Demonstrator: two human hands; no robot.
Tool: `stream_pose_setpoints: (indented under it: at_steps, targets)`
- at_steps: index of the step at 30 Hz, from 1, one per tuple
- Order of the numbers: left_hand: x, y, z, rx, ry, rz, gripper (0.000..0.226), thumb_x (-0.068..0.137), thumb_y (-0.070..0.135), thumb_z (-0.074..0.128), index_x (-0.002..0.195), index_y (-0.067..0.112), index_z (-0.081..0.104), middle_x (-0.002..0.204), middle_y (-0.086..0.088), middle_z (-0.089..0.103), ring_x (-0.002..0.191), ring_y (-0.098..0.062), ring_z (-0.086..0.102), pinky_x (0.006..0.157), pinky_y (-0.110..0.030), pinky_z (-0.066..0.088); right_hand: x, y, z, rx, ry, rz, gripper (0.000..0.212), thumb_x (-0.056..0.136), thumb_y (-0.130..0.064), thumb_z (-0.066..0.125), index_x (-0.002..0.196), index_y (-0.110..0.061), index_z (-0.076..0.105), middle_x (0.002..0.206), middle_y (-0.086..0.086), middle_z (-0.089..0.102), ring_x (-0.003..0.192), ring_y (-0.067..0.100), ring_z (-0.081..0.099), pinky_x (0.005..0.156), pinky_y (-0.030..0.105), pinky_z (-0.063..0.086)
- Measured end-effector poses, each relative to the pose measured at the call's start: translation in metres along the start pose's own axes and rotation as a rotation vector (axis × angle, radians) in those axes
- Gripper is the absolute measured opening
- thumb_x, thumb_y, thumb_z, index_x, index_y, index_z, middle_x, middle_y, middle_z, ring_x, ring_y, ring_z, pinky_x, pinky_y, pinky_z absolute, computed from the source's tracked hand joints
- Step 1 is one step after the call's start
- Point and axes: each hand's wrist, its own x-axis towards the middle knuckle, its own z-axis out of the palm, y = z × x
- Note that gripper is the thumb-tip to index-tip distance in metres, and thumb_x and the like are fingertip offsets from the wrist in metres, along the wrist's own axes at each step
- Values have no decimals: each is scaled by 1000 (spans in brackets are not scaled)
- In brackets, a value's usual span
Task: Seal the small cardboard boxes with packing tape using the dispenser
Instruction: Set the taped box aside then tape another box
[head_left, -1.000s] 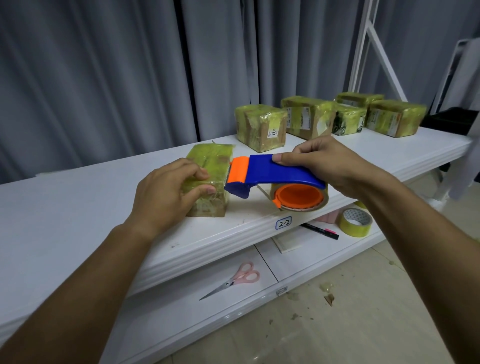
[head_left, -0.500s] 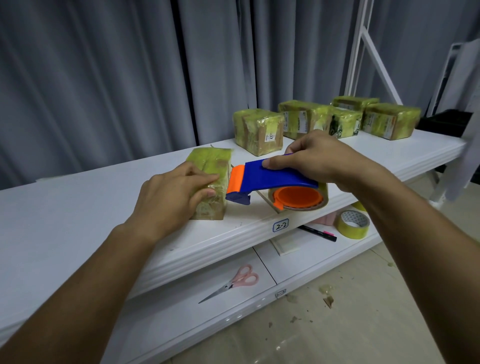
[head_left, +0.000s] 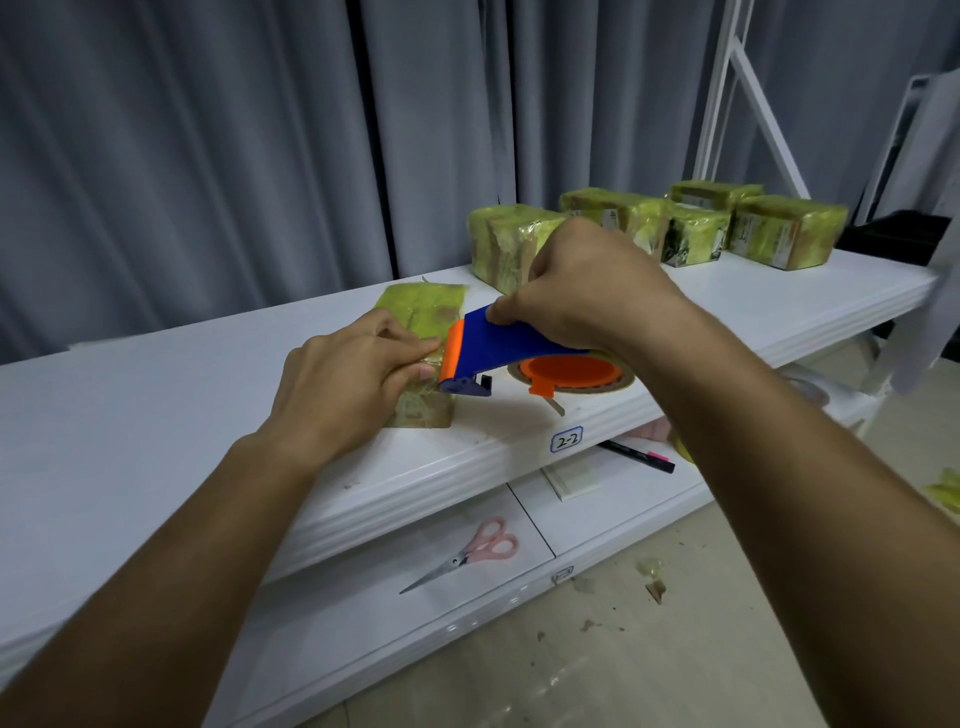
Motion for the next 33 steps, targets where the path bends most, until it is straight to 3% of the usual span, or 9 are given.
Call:
stream_pose_setpoints:
  at_steps: [8, 12, 15, 18, 21, 24, 26, 29, 33]
  targets:
    - [1, -1, -3, -34, -2, -7, 28, 97, 49, 55, 123, 53, 64, 116, 25, 59, 103, -10, 59, 68, -29, 39, -2, -3, 6, -42, 42, 7, 37, 74, -54, 72, 85, -19, 63, 77, -3, 63, 72, 20, 61, 62, 36, 53]
    - [-4, -3, -6, -108, -3, -2, 25, 96, 47, 58, 119, 56, 66, 114, 28, 58, 103, -8, 58, 72, -32, 47, -13, 10, 27, -272, 121, 31, 31, 80, -41, 70, 77, -17, 50, 73, 1, 50, 66, 25, 49, 57, 31, 32]
    - [-4, -3, -6, -125, 2, -3, 25, 95, 49, 58, 118, 56, 66, 113, 29, 58, 103, -6, 57, 71, -30, 44, -8, 9, 32, -205, 163, 6, 30, 79, -43, 69, 77, -18, 53, 80, 2, 58, 74, 27, 55, 56, 30, 33]
    - [-2, -2, -5, -120, -23, -20, 27, 93, 54, 57, 118, 56, 66, 115, 28, 59, 105, -6, 57, 76, -30, 43, -2, 0, 33, -177, 169, -32, 39, 76, -50, 67, 65, -18, 46, 70, -2, 49, 63, 23, 47, 49, 26, 23]
    - [-2, 0, -5, -137, -3, -80, 40, 84, 60, 50, 118, 52, 68, 115, 25, 60, 103, -8, 57, 76, -30, 40, -1, -1, 39, -181, 166, -35, 39, 78, -49, 66, 64, -18, 44, 69, -1, 51, 65, 25, 50, 52, 28, 28]
    - [-3, 10, 1, -178, 82, -145, 53, 81, 63, 45, 123, 40, 69, 116, 15, 63, 103, -14, 58, 76, -29, 41, 0, 4, 40, -171, 159, -12, 30, 80, -45, 67, 75, -18, 54, 83, 3, 61, 77, 28, 58, 58, 32, 35]
    - [-2, 16, 3, -199, 92, -171, 55, 83, 67, 52, 124, 33, 68, 121, 9, 63, 113, -16, 56, 88, -33, 47, 1, 5, 38, -162, 168, -9, 29, 80, -46, 67, 83, -19, 56, 88, 5, 62, 80, 28, 59, 60, 34, 37]
    - [0, 21, 6, -226, 84, -188, 49, 84, 63, 66, 116, 27, 72, 122, 5, 64, 129, -22, 48, 109, -39, 38, 0, 8, 36, -149, 173, -7, 31, 80, -47, 67, 90, -19, 59, 91, 5, 65, 83, 29, 61, 62, 37, 41]
    - [2, 31, 9, -316, 124, -265, 29, 84, 44, 73, 103, 23, 69, 108, 7, 59, 109, -20, 54, 93, -35, 46, -2, 9, 37, -126, 180, -12, 35, 81, -52, 68, 88, -19, 58, 90, 4, 66, 82, 28, 61, 61, 35, 42]
